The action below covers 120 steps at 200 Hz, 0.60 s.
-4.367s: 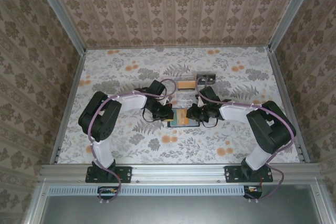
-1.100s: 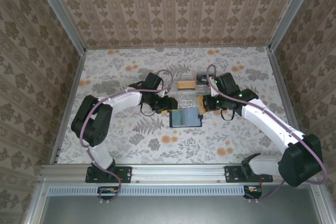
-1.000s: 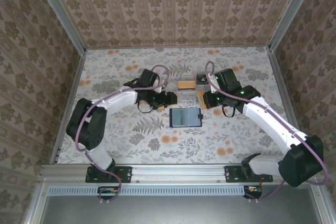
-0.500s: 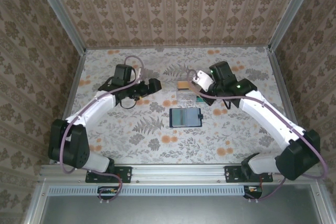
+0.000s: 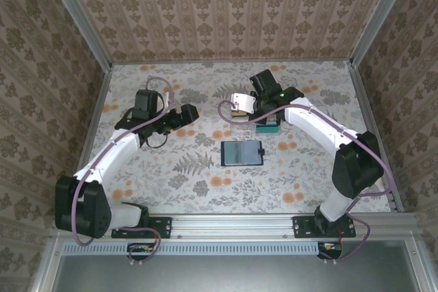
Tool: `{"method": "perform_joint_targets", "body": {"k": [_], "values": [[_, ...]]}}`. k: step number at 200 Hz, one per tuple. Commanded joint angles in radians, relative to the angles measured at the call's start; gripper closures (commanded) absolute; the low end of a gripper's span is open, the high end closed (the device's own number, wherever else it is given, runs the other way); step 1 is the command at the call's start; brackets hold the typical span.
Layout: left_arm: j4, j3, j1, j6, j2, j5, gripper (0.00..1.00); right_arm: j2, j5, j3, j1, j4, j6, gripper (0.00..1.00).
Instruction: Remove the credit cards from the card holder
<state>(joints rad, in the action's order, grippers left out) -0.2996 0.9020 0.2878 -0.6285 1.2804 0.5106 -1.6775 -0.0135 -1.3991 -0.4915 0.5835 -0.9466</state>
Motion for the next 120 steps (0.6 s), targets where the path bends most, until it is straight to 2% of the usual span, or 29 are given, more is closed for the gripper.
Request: {"method": "perform_joint_targets", "body": {"k": [1,44,120], "values": [[-0.022,-0.02,-0.019,-0.002,-0.041,-0.015,0.0,-0.036,0.056,-0.048,-0.006,-0.022,-0.133,1.0],[-0.029,-0.043,-0.045,-0.002,-0.062,-0.012,0.0,-0.086,0.069,-0.066,-0.011,-0.04,-0.176,1.0],[-0.02,-0.053,-0.059,-0.003,-0.053,0.003,0.0,-0.126,0.042,-0.071,-0.029,-0.04,-0.155,1.0]]}}
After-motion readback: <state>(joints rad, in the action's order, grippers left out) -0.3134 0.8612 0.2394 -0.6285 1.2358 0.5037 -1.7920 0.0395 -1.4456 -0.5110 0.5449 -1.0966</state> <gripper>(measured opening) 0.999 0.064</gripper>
